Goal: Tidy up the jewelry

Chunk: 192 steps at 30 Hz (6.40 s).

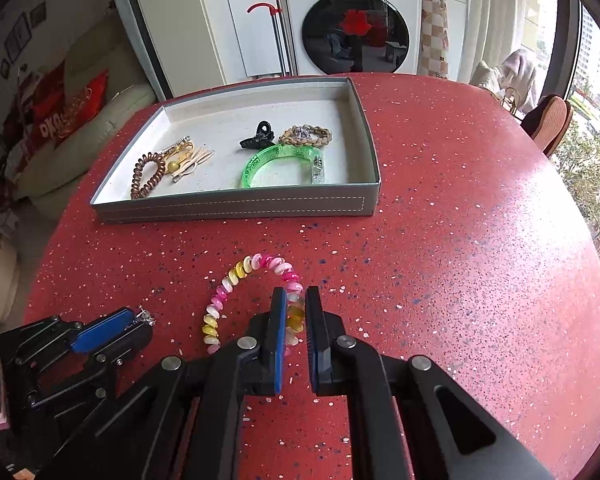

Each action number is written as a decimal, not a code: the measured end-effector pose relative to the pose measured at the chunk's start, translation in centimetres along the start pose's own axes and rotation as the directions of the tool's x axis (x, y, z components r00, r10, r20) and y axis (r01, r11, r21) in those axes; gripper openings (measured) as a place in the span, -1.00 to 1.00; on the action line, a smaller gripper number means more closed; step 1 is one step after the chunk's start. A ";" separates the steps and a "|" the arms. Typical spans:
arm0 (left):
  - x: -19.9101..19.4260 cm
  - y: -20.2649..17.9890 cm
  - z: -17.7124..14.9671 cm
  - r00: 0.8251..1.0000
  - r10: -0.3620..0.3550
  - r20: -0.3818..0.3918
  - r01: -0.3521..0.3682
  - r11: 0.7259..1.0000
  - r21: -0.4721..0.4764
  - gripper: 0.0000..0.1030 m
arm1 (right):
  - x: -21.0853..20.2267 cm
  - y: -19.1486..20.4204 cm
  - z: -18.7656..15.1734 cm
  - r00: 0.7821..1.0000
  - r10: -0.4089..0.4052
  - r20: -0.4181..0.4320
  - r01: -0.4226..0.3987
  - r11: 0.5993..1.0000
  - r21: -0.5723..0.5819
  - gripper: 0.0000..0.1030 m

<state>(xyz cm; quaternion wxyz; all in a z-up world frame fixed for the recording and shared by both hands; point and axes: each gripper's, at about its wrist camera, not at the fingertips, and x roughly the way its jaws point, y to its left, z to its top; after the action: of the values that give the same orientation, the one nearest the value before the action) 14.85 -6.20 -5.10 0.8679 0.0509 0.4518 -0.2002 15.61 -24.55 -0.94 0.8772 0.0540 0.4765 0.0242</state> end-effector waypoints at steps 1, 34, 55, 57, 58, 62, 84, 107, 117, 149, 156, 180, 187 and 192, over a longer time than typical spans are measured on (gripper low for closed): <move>-0.2 0.1 0.1 1.000 0.000 0.005 0.000 1.000 0.000 -0.30 | -0.2 0.0 0.0 1.000 0.003 0.002 -0.003 1.000 0.003 -0.81; -2.2 6.3 7.9 0.989 0.031 0.141 -0.018 0.996 -0.088 -0.30 | -1.7 0.4 5.7 0.997 0.033 0.067 -0.034 0.999 0.016 -0.81; 5.2 6.0 15.2 0.993 0.073 0.089 -0.065 0.993 -0.094 -0.30 | 5.6 -2.6 12.9 0.999 0.038 0.034 -0.043 0.987 0.152 -0.81; 6.0 5.9 15.6 0.994 0.076 0.080 -0.069 0.993 -0.092 -0.30 | 6.3 -2.9 13.4 0.999 0.031 0.029 -0.035 0.986 0.162 -0.81; 6.4 5.9 15.7 0.994 0.080 0.076 -0.073 0.993 -0.089 -0.30 | 6.7 -3.1 13.5 0.999 0.026 0.026 -0.030 0.985 0.167 -0.81; 7.9 5.5 15.5 0.994 0.099 0.055 -0.095 0.993 -0.063 -0.30 | 8.0 -3.6 13.6 1.000 0.018 0.012 -0.020 0.983 0.183 -0.81; 8.4 4.8 14.0 0.983 0.174 0.054 -0.172 0.985 -0.031 -0.30 | 7.4 -3.6 12.2 0.994 0.101 0.035 -0.106 0.975 0.196 -0.04; 5.8 5.0 13.0 0.975 0.210 0.072 -0.207 0.977 -0.048 -0.29 | 4.8 -2.9 9.9 0.992 0.123 0.040 -0.128 0.976 0.176 0.00; 3.8 5.7 12.4 0.964 0.247 0.097 -0.242 0.968 -0.064 1.00 | 4.4 -2.4 10.0 0.994 0.105 0.012 -0.106 0.983 0.147 0.00; -3.8 6.0 2.4 0.949 0.285 0.134 -0.259 0.948 -0.184 1.00 | -1.8 1.7 2.1 0.986 0.008 0.168 -0.012 1.000 0.023 1.00; -5.0 5.4 0.2 0.934 0.319 0.163 -0.288 0.939 -0.190 1.00 | -3.2 2.1 -0.5 0.974 -0.051 0.219 0.046 0.999 0.026 1.00; -8.2 2.5 -0.7 0.896 0.360 0.262 -0.321 0.930 -0.180 1.00 | -7.7 2.5 -2.7 0.922 -0.156 0.353 0.159 0.987 0.023 1.00; -8.8 2.4 -0.8 0.894 0.357 0.270 -0.314 0.930 -0.189 1.00 | -8.1 2.7 -2.6 0.921 -0.148 0.360 0.152 0.988 0.017 1.00; -9.0 2.4 -0.9 0.894 0.357 0.272 -0.312 0.930 -0.196 1.00 | -8.2 2.9 -2.6 0.920 -0.147 0.364 0.153 0.988 0.013 1.00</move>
<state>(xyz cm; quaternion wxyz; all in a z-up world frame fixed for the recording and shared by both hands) 10.51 -1.04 1.38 0.9496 0.0328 0.3112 -0.0191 9.00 -22.28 4.83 0.9499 0.0142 0.3081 -0.0497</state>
